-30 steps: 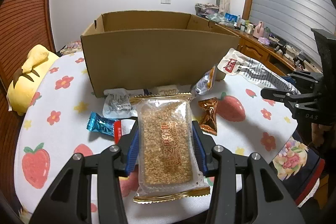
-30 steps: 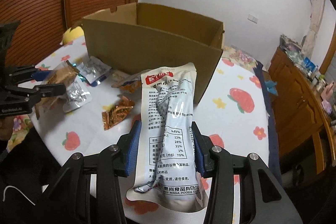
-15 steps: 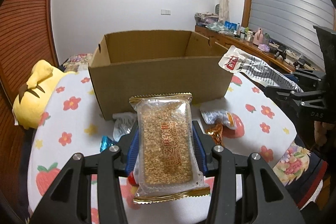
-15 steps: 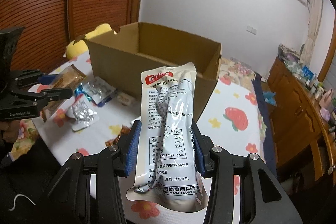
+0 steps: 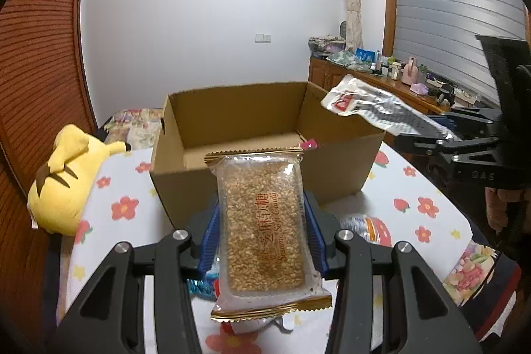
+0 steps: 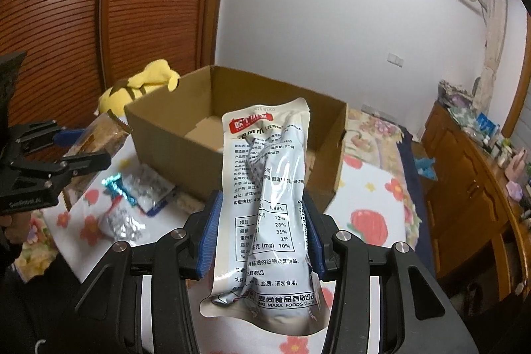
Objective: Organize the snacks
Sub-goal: 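Carry both snacks over the box and open both tools to release them, then move both tools back to the remaining snacks and lower onto silver pouches, then grasp the red-edged silver pouch with the left tool while the right tool grasps the orange-striped pouch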
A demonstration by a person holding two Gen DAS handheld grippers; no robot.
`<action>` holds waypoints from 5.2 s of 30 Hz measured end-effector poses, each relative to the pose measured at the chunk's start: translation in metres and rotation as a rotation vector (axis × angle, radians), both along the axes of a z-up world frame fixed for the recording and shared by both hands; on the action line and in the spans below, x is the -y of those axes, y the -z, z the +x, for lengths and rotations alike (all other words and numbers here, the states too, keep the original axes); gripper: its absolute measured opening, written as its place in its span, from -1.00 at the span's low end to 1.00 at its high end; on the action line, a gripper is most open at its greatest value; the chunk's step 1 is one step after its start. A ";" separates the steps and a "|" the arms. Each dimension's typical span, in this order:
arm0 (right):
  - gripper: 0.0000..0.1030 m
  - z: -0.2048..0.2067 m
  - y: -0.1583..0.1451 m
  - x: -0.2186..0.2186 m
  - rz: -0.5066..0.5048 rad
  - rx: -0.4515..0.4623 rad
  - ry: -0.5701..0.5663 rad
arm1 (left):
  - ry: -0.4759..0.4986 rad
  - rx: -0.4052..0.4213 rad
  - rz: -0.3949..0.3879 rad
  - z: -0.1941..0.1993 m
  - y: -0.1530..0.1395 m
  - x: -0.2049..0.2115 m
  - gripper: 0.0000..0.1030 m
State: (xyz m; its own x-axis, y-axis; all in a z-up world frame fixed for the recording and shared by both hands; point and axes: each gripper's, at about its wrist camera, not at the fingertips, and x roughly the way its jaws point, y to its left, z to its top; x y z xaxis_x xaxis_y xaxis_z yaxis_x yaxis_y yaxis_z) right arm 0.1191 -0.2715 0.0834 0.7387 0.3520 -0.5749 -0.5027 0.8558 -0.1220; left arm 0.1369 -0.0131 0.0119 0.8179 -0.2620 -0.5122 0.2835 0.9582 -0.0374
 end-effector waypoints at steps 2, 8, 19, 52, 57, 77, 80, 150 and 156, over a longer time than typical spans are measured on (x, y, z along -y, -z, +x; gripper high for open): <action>-0.10 0.006 -0.003 -0.003 0.000 0.004 -0.006 | 0.008 0.009 0.009 0.004 -0.005 0.001 -0.12; -0.09 0.029 -0.002 -0.013 0.000 -0.007 -0.017 | 0.016 0.025 0.042 0.021 -0.014 -0.001 -0.12; -0.08 0.071 0.000 -0.023 0.025 -0.050 -0.050 | 0.010 0.024 0.056 0.060 -0.029 -0.003 -0.12; 0.24 0.118 0.012 -0.006 0.105 -0.107 -0.076 | -0.006 -0.056 0.126 0.157 -0.013 0.036 -0.01; 0.25 0.109 0.012 -0.004 0.099 -0.095 -0.079 | -0.011 -0.067 0.114 0.159 -0.009 0.035 0.02; 0.30 0.047 0.009 0.014 0.131 -0.063 -0.030 | 0.004 -0.014 0.097 0.074 -0.019 0.019 0.12; 0.30 0.035 0.014 0.015 0.138 -0.068 -0.029 | 0.005 -0.019 0.085 0.060 -0.013 0.016 0.14; 0.52 0.042 0.138 -0.009 -0.022 -0.275 -0.025 | 0.001 -0.268 0.086 -0.004 0.114 0.010 0.36; 0.53 0.042 0.138 -0.009 -0.024 -0.273 -0.020 | 0.011 -0.280 0.106 -0.002 0.119 0.015 0.43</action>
State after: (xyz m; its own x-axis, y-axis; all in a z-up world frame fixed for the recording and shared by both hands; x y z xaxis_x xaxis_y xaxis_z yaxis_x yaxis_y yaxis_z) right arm 0.1609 -0.2620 -0.0547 0.5485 0.3490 -0.7598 -0.5364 0.8439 0.0004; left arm 0.1347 -0.0283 -0.1070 0.6382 -0.2033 -0.7425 0.2869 0.9578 -0.0157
